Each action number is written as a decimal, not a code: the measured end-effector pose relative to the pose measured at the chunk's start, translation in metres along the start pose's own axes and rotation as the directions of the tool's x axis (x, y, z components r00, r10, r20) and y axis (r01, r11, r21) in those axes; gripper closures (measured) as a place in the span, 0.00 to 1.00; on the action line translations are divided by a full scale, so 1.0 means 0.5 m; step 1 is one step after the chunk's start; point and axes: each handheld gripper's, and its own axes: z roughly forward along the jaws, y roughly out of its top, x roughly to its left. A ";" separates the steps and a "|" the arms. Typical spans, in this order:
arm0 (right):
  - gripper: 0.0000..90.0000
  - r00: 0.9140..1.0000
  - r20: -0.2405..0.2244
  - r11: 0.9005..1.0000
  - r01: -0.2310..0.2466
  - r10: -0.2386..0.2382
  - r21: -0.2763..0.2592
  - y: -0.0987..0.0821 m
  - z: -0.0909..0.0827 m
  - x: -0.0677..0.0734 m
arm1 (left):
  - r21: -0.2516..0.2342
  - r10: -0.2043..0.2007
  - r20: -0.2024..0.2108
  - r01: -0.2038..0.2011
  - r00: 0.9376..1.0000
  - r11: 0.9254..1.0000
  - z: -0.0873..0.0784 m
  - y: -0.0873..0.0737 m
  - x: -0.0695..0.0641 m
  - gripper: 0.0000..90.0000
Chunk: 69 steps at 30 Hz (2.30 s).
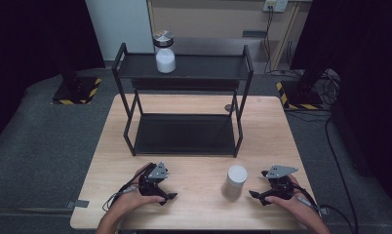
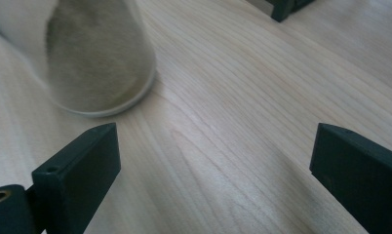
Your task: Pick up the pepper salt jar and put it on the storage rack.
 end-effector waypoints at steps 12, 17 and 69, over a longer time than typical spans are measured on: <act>0.06 0.995 -0.089 0.996 0.047 -0.054 -0.076 0.008 -0.023 0.002 | 0.000 0.000 0.000 0.000 1.000 1.000 0.000 0.000 0.000 0.00; 0.06 0.990 -0.124 0.993 0.060 -0.072 -0.101 0.013 -0.023 0.005 | 0.000 0.000 0.000 0.000 1.000 1.000 0.000 0.000 0.000 0.00; 0.28 0.987 -0.151 0.958 0.015 -0.061 -0.285 0.042 0.012 0.057 | 0.000 0.000 0.000 0.000 1.000 1.000 0.000 0.000 0.000 0.00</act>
